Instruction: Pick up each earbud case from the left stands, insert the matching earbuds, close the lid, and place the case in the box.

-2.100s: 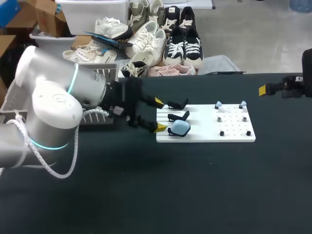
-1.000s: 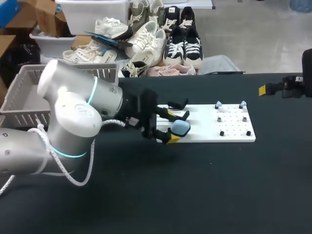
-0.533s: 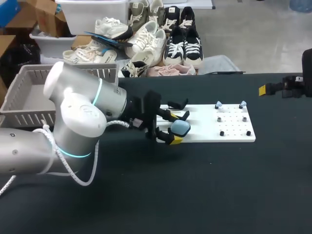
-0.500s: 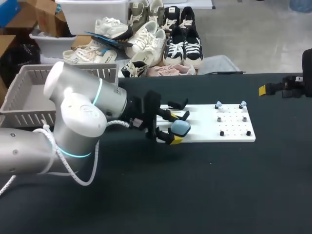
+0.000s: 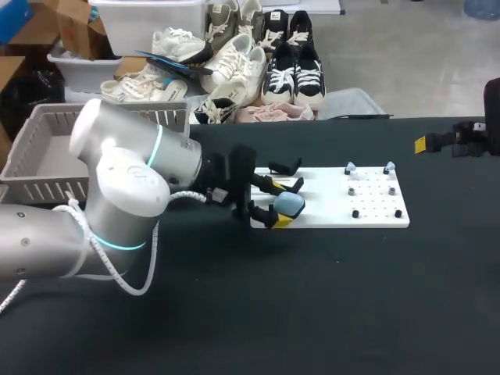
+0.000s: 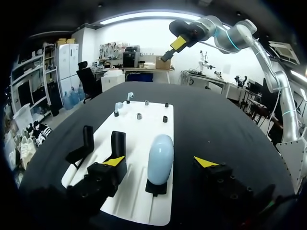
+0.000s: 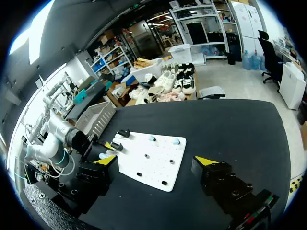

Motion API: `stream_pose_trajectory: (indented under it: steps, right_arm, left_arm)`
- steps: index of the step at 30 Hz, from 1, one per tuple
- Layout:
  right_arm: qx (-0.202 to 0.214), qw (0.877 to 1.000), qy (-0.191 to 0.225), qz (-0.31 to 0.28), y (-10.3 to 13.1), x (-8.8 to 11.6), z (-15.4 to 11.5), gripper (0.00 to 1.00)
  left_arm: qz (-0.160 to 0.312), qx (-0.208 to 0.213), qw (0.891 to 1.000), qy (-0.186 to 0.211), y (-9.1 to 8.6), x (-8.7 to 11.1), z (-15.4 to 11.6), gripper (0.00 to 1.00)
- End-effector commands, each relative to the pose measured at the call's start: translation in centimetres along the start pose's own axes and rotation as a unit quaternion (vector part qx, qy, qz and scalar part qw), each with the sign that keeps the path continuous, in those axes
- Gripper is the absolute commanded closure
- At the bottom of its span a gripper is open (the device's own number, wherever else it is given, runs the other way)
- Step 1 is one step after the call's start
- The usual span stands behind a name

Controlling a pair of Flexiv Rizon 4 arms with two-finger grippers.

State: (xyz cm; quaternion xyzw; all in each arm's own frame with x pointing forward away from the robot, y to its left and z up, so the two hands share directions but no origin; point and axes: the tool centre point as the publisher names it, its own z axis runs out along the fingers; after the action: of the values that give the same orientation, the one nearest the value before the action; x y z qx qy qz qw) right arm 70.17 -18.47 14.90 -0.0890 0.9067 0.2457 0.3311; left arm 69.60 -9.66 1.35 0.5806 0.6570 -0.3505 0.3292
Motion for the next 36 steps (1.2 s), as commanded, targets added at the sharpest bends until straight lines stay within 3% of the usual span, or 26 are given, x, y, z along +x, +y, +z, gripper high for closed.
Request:
stream_pose_trajectory:
  steps: [1, 25, 28, 36]
  right_arm:
    - [0.0, 1.0, 0.001, 0.0, -0.01, 0.02, -0.04, 0.0]
    - [0.0, 1.0, 0.001, 0.0, -0.01, 0.02, -0.04, 0.0]
    - [0.0, 1.0, 0.001, 0.0, -0.01, 0.02, -0.04, 0.0]
    - [0.0, 1.0, 0.001, 0.0, -0.01, 0.02, -0.04, 0.0]
  left_arm:
    - [0.0, 0.002, 1.0, -0.006, 0.43, 0.2, 0.12, 0.1]
    - [-0.002, 0.004, 1.0, -0.013, -0.15, 0.25, -0.25, 0.13]
    - [-0.003, 0.004, 1.0, -0.012, -0.15, 0.36, -0.12, 0.29]
    - [-0.004, 0.002, 1.0, -0.011, 0.16, 0.34, -0.03, 0.38]
